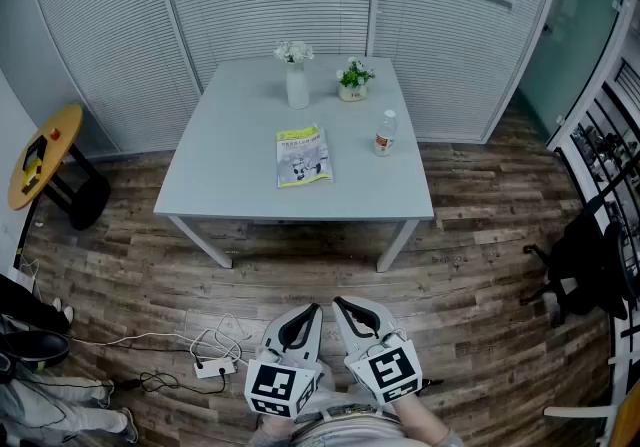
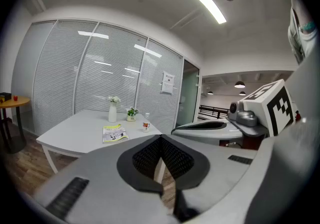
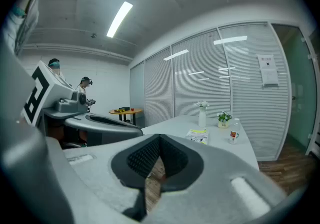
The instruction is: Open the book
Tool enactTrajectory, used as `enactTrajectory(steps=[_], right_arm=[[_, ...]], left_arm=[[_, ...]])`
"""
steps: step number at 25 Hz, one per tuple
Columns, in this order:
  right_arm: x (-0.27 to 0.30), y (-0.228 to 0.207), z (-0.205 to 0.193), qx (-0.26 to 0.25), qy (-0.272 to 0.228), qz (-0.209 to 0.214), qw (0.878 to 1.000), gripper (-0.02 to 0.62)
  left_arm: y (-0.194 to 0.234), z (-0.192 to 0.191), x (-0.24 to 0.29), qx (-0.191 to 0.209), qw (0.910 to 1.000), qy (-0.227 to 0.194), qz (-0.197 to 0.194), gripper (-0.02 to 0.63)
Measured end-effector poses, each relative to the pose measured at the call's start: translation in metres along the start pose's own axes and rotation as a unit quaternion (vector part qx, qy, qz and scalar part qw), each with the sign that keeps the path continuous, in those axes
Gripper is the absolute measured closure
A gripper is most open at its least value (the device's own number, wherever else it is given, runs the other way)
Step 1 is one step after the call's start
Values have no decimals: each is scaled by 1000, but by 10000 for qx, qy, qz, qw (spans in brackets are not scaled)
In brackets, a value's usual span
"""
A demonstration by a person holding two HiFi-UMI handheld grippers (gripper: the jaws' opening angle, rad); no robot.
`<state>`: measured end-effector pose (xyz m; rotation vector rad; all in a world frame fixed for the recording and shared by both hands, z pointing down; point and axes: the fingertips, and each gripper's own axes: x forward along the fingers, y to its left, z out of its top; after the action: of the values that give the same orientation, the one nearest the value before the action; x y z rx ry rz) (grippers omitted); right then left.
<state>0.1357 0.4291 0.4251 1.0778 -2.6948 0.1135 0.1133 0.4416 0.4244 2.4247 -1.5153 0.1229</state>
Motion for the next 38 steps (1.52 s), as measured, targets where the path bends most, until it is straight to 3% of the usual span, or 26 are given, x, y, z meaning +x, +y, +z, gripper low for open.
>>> enactTrajectory(steps=[5, 19, 25, 38], right_arm=[[21, -5, 1, 20, 52, 60, 10000, 594], [85, 0, 17, 76, -31, -174, 9998, 594], [94, 8, 17, 81, -13, -349, 9994, 594], [113, 4, 25, 154, 6, -247, 9996, 594]], left_arm=[[15, 2, 12, -67, 9999, 11, -88, 609], [74, 15, 25, 432, 9985, 124, -308, 609], [88, 9, 18, 373, 9984, 183, -395, 608], [107, 19, 32, 219, 9992, 121, -310, 609]])
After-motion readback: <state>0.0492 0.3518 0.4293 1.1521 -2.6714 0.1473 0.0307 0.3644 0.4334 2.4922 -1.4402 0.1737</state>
